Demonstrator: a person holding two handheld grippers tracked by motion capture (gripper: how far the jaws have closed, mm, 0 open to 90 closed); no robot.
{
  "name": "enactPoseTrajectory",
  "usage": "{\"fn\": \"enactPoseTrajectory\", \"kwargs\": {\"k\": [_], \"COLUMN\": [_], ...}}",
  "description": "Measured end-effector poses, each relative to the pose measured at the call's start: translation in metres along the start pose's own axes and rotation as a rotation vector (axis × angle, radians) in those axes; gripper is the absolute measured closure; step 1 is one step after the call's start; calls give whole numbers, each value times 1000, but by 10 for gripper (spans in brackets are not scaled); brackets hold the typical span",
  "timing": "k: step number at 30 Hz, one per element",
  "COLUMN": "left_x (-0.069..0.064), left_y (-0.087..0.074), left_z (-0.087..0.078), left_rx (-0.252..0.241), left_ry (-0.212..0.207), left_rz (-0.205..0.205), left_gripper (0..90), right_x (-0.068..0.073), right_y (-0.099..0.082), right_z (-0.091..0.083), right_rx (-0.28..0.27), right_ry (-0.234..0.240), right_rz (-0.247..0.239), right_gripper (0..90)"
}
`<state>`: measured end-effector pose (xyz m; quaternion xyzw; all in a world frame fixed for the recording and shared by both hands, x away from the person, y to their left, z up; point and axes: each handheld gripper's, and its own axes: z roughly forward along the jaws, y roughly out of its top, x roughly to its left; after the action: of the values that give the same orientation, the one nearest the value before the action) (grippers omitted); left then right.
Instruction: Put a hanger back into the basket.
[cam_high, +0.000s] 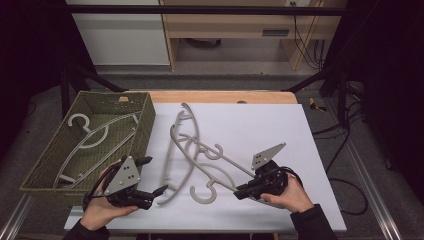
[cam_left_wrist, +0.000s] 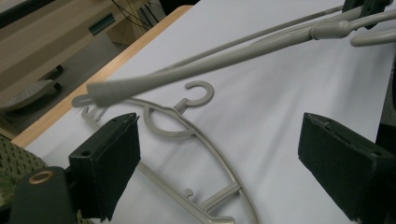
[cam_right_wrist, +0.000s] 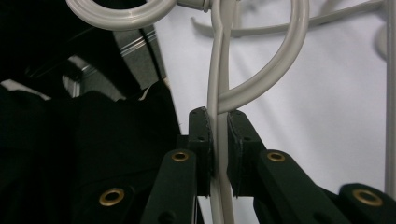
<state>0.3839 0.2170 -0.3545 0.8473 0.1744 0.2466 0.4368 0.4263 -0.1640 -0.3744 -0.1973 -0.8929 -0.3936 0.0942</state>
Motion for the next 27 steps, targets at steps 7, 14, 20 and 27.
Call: {"fn": "enactPoseTrajectory", "kwargs": {"k": [7, 14, 20, 27], "left_x": [-12, -22, -33, -42], "left_y": [5, 10, 13, 11], "left_z": [11, 24, 36, 47], "left_rx": [48, 60, 92, 108], "left_ry": [-11, -23, -52, -66], "left_rz": [107, 199, 312, 424], "left_gripper": [162, 221, 313, 484], "right_x": [6, 10, 12, 13], "right_y": [5, 10, 12, 12], "right_z": [9, 16, 16, 23], "right_rx": [49, 85, 101, 130], "right_ry": [59, 112, 138, 163], "right_rz": [-21, -46, -52, -54], "right_gripper": [815, 815, 815, 815]}}
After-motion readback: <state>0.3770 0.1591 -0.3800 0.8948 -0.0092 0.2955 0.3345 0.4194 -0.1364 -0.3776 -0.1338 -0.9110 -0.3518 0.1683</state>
